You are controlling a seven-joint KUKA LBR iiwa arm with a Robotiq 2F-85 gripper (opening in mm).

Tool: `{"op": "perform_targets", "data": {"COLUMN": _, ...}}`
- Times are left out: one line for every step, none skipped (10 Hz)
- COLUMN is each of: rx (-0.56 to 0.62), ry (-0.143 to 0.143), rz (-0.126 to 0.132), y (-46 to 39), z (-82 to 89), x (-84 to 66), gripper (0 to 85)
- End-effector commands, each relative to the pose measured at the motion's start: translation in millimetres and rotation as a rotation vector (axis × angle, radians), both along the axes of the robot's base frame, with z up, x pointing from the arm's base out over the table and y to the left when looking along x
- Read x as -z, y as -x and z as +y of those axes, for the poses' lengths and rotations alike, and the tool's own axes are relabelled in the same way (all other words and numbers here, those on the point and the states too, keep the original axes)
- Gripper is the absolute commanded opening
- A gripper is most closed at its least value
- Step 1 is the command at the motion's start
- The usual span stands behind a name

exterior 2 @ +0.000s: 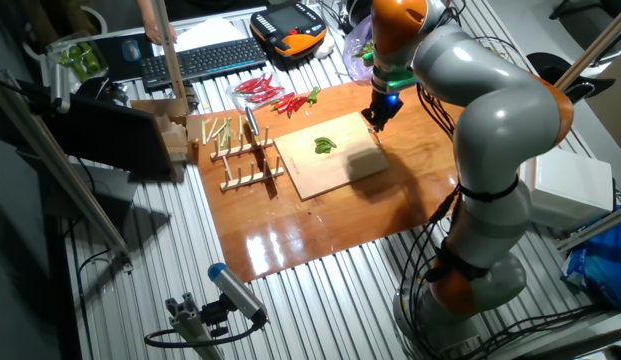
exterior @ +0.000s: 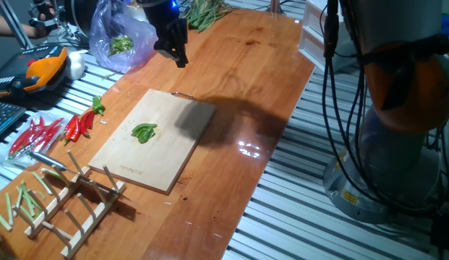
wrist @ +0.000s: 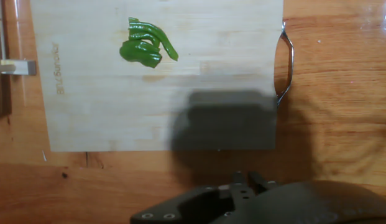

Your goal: Chop the chili peppers

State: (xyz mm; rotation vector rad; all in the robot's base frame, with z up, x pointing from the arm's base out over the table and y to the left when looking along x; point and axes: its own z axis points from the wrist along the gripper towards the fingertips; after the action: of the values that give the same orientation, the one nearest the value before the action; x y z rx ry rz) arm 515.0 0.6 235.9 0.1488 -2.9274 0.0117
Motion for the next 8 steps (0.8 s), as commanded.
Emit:
{"op": "perform_targets", "data": {"rx": -0.001, "ry": -0.002, "rz": 0.000, "y": 0.1, "z": 0.0, "x": 0.0, "gripper": 0.0}}
{"op": "perform_targets", "data": {"rx": 0.003, "ry": -0.002, "rz": 0.000, "y": 0.0, "z": -0.1, "x": -0.1, "gripper": 0.0}}
{"op": "perform_targets", "data": {"rx": 0.011, "ry": -0.001, "rz": -0.002, "y": 0.0, "z": -0.2, "x": -0.1, "gripper": 0.0}}
{"op": "perform_targets", "data": {"rx": 0.017, "ry": -0.001, "rz": -0.003, "y": 0.0, "z": -0.2, "x": -0.1, "gripper": 0.0}}
{"op": "perform_targets", "data": {"rx": 0.031, "ry": 0.000, "rz": -0.062, "y": 0.0, "z": -0.2, "x": -0.1, "gripper": 0.0}}
{"op": "perform_targets", "data": {"rx": 0.094, "ry": -0.005, "rz": -0.174, "y": 0.0, "z": -0.2, "x": -0.1, "gripper": 0.0}}
{"op": "perform_targets", "data": {"rx": 0.092, "ry": 0.059, "rz": -0.182, "y": 0.0, "z": -0.2, "x": -0.1, "gripper": 0.0}}
{"op": "perform_targets", "data": {"rx": 0.083, "ry": 0.046, "rz": -0.164, "y": 0.0, "z": -0.2, "x": -0.1, "gripper": 0.0}}
